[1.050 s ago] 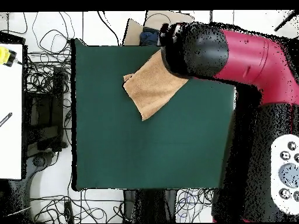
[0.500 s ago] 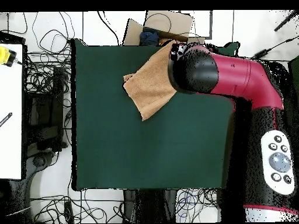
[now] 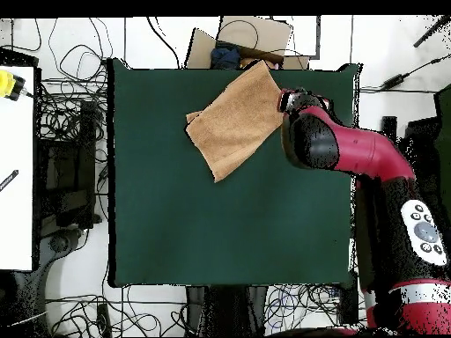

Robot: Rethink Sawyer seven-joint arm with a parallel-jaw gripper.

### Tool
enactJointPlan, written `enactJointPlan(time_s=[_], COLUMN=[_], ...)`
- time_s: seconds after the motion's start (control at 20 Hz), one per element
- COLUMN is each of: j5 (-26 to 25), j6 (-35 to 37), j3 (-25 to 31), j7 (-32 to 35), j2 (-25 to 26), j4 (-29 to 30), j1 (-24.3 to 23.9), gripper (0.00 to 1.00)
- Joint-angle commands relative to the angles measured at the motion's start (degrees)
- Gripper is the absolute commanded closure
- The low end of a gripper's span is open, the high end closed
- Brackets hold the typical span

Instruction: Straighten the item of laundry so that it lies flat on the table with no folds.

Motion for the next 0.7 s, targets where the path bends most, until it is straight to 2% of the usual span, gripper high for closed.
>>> enactJointPlan(time_s=[0.05,0.15,0.4,0.55,0.7], j5=[-2.10,0.50,7.43,11.53,12.94], j6=[4.98,9.30,15.98,18.90,19.76], j3=[9.62,11.30,8.27,5.09,0.62], j7=[-5.40,-4.88,4.82,11.05,15.11], j2=[1.95,-0.22,-7.68,-12.58,-16.23], j4=[9.89,11.10,13.46,14.84,14.54], j1=[-0.88,-0.69,5.52,9.66,13.97], gripper=[1.00,1.00,1.00,1.00,1.00])
